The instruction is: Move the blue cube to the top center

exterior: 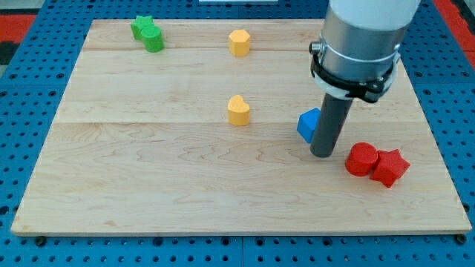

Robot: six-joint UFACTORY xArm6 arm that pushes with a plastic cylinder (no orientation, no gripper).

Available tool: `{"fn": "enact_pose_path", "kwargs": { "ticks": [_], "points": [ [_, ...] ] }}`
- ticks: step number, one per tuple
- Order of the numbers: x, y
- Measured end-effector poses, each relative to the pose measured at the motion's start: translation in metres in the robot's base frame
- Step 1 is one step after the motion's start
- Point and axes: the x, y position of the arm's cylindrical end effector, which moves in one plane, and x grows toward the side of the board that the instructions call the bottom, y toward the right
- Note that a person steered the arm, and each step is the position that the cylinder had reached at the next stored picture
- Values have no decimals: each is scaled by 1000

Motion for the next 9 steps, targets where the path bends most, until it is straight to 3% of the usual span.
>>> {"fn": "enact_pose_path", "kwargs": {
  "ticks": [3, 7, 8, 9],
  "points": [
    [-74, -4],
    [-217, -34],
    [-225, -2],
    [-244, -12]
  ]
}}
